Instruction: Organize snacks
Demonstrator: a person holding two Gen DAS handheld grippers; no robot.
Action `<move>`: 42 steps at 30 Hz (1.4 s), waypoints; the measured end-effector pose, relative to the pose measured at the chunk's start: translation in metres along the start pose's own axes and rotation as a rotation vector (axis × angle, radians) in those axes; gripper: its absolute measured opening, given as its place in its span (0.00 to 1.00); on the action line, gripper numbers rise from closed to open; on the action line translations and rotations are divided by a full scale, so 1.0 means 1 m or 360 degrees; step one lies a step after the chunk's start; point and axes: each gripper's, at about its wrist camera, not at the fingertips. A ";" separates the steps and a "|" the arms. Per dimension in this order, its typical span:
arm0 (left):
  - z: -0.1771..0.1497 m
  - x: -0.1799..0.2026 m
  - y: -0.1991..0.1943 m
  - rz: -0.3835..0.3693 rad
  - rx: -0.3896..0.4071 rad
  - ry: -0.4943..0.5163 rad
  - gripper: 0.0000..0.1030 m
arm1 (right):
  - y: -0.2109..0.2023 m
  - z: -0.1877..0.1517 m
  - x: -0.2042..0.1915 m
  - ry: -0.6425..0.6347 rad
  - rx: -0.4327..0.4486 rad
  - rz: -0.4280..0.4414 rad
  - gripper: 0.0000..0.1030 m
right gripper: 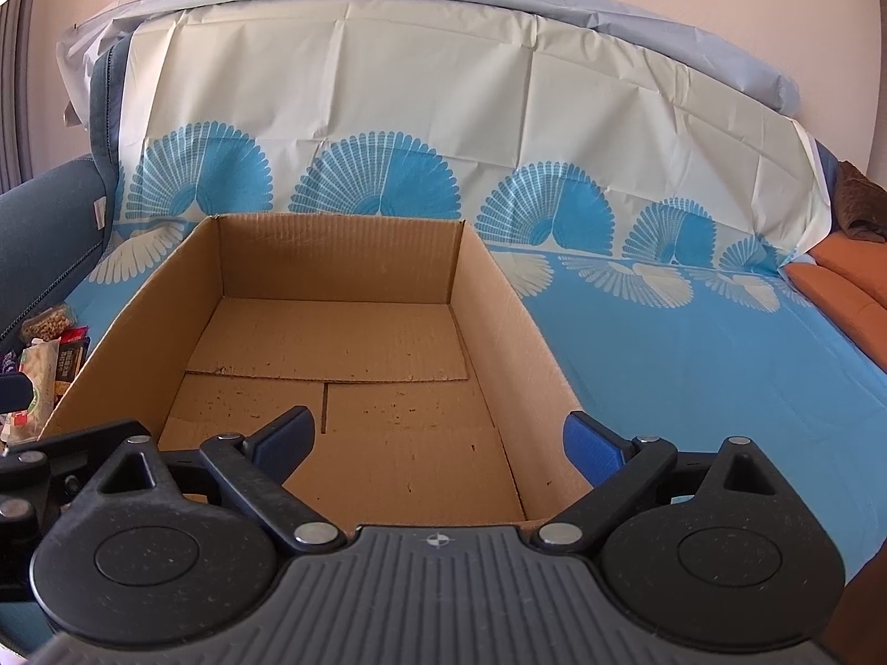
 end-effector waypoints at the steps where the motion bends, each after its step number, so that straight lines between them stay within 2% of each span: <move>1: 0.000 -0.001 0.000 -0.0008 -0.0001 -0.0005 0.95 | -0.001 0.000 0.000 0.0001 0.0007 0.0001 0.93; 4: -0.001 -0.002 0.000 -0.0033 -0.0026 -0.0001 0.89 | -0.003 -0.001 0.000 0.0004 0.0025 0.0006 0.91; 6: -0.001 -0.002 0.000 -0.0045 -0.0040 0.0005 0.79 | -0.004 0.000 0.000 0.0005 0.0038 0.0012 0.89; 11: -0.001 -0.004 -0.006 -0.0104 -0.0041 0.0034 0.62 | -0.008 0.003 -0.004 0.0007 0.0076 0.0033 0.82; 17: 0.008 -0.018 -0.020 -0.0137 -0.0059 0.0014 0.31 | -0.013 0.013 -0.016 0.0057 0.0120 0.0094 0.68; 21: 0.031 -0.038 -0.039 -0.0119 -0.0022 0.0016 0.29 | -0.021 0.023 -0.032 0.0099 0.0178 0.0180 0.61; 23: 0.045 -0.053 -0.052 -0.0098 0.0021 0.0050 0.29 | -0.026 0.028 -0.042 0.0108 0.0215 0.0235 0.61; 28: 0.068 -0.115 -0.072 -0.0035 0.0043 0.0056 0.29 | -0.038 0.038 -0.073 0.0063 0.0292 0.0373 0.61; 31: 0.058 -0.155 -0.073 0.0017 -0.0016 0.0006 0.29 | -0.040 0.043 -0.093 0.0036 0.0293 0.0475 0.63; 34: 0.035 -0.187 -0.067 0.0065 -0.0134 -0.0094 0.21 | -0.040 0.048 -0.112 0.0003 0.0287 0.0544 0.65; 36: 0.030 -0.198 -0.072 0.0046 -0.0072 -0.0166 0.20 | -0.039 0.051 -0.125 -0.0012 0.0276 0.0581 0.65; 39: 0.012 -0.214 -0.060 0.0105 -0.0120 -0.0271 0.17 | -0.036 0.051 -0.142 -0.0016 0.0227 0.0641 0.65; 42: 0.012 -0.225 -0.051 0.0117 -0.0145 -0.0358 0.17 | -0.034 0.052 -0.160 -0.0051 0.0217 0.0698 0.64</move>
Point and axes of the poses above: each gripper's, at about its wrist camera, not at the fingertips, and y roughly the way its jaws point, x to its right, z to its top, and after that the axes turned 9 degrees about -y, right-handed
